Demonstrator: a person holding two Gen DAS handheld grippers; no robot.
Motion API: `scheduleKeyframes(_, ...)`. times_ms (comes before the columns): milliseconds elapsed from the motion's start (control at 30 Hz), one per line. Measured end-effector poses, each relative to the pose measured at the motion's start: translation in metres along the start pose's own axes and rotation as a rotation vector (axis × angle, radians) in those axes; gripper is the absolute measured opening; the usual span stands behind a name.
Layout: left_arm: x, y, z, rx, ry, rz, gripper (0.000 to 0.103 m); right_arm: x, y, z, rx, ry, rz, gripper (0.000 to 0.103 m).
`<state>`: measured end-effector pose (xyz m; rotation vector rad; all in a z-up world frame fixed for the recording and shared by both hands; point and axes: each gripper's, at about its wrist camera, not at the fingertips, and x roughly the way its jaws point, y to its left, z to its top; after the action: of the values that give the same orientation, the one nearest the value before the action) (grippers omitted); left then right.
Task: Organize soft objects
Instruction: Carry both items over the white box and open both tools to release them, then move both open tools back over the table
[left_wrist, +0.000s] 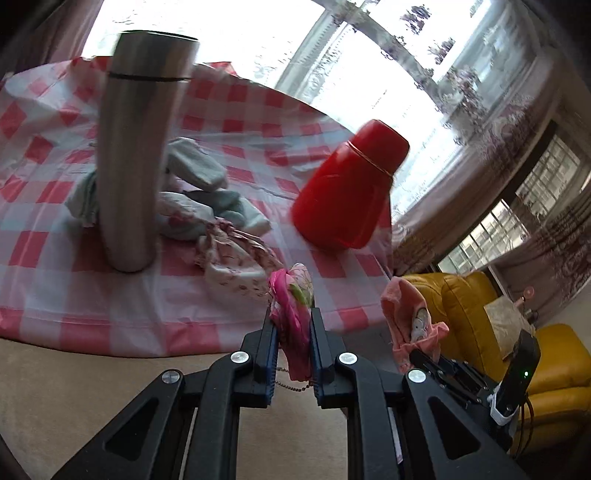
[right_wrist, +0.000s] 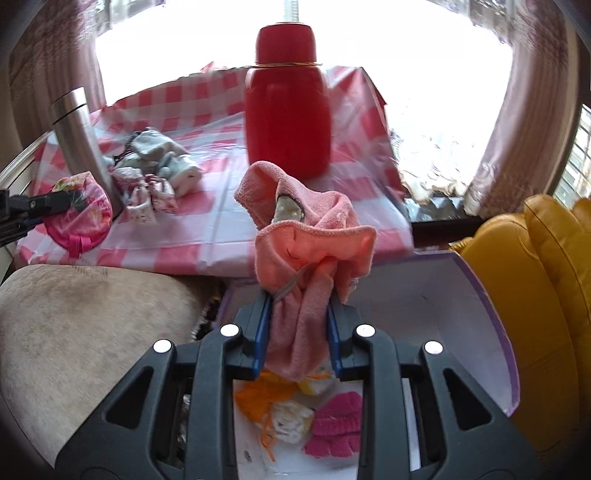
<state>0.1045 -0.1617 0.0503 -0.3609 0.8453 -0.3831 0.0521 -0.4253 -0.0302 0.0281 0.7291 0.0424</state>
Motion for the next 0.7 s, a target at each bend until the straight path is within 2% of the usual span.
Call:
scheduleKeyframes(200, 0.029, -0.057, -0.018, 0.118, 0.089, -0.070, 0.016, -0.006, -0.030, -0.001, 0.074, -0.004, -0.049, 0.038)
scheduleKeyframes(267, 0.038, -0.072, -0.022, 0.151, 0.113, -0.091, 0.018, -0.008, -0.035, -0.001, 0.092, -0.011, -0.065, 0.048)
scheduleKeyframes(300, 0.041, -0.077, -0.023, 0.163, 0.123, -0.101, 0.019, -0.009, -0.037, 0.000, 0.099, -0.018, -0.071, 0.059)
scheduleKeyframes(333, 0.044, -0.083, -0.025, 0.178, 0.136, -0.107, 0.022, -0.010, -0.038, 0.001, 0.103, -0.023, -0.077, 0.070)
scheduleKeyframes(400, 0.048, -0.090, -0.027, 0.207, 0.153, -0.106, 0.035, -0.012, -0.037, 0.002, 0.099, -0.032, -0.085, 0.075)
scheduleKeyframes(467, 0.046, -0.090, -0.028, 0.217, 0.144, -0.086, 0.061, -0.013, -0.032, 0.003, 0.087, -0.038, -0.086, 0.076)
scheduleKeyframes(533, 0.042, -0.089, -0.027, 0.206, 0.129, -0.087, 0.068, -0.013, -0.028, 0.004, 0.084, -0.042, -0.081, 0.082)
scheduleKeyframes(700, 0.037, -0.085, -0.023, 0.217, 0.122, -0.051, 0.068, -0.020, -0.016, 0.009, 0.066, -0.064, -0.089, 0.092)
